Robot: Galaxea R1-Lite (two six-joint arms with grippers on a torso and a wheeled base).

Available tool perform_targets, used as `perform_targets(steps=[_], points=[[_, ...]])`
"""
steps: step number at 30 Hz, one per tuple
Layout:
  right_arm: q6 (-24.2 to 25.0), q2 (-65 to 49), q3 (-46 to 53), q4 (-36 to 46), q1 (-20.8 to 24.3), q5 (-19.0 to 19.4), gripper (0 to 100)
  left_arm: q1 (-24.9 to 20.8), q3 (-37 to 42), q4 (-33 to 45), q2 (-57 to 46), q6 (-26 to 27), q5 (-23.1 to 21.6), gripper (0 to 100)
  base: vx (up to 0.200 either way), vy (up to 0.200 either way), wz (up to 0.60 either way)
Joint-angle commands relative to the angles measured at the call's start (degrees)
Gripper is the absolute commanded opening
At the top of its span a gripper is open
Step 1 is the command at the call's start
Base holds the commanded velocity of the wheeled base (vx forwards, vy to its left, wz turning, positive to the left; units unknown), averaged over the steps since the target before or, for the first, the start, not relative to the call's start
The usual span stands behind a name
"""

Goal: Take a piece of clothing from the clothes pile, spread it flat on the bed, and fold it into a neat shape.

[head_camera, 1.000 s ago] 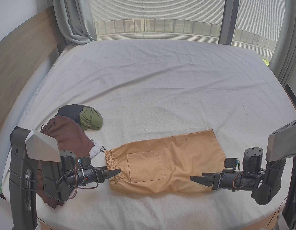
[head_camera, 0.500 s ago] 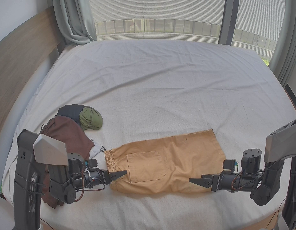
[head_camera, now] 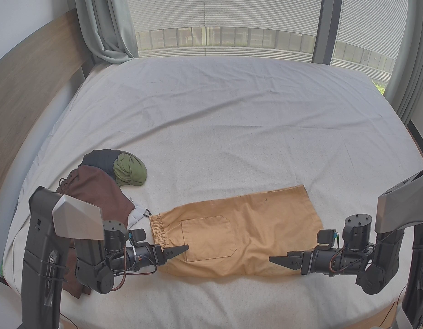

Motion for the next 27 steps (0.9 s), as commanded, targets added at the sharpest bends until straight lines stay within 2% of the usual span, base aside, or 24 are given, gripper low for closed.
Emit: perform_targets(steps=[1, 4, 5, 16, 27], points=[[0.0, 0.3, 0.0, 0.0, 0.1, 0.0, 100, -0.1, 0.0, 0.0, 0.3, -0.1, 0.1, 100, 0.0, 0.0, 0.0], [0.0, 0.2, 0.0, 0.0, 0.1, 0.0, 100, -0.1, 0.0, 0.0, 0.3, -0.1, 0.2, 100, 0.0, 0.0, 0.0], [0.0, 0.2, -0.1, 0.0, 0.0, 0.0, 100, -0.1, 0.1, -0.1, 0.3, -0.1, 0.3, 0, 0.0, 0.0, 0.0], [0.0, 2.2, -1.4, -0.1, -0.5, -0.1, 100, 1.6, 1.8, -0.1, -2.1, -0.5, 0.0, 0, 0.0, 0.0, 0.0], [-1.5, 5.6, -3.7, -0.2, -3.1, -0.2, 100, 3.6, 4.8, -0.1, -7.0, -0.4, -0.2, 0, 0.0, 0.0, 0.0]])
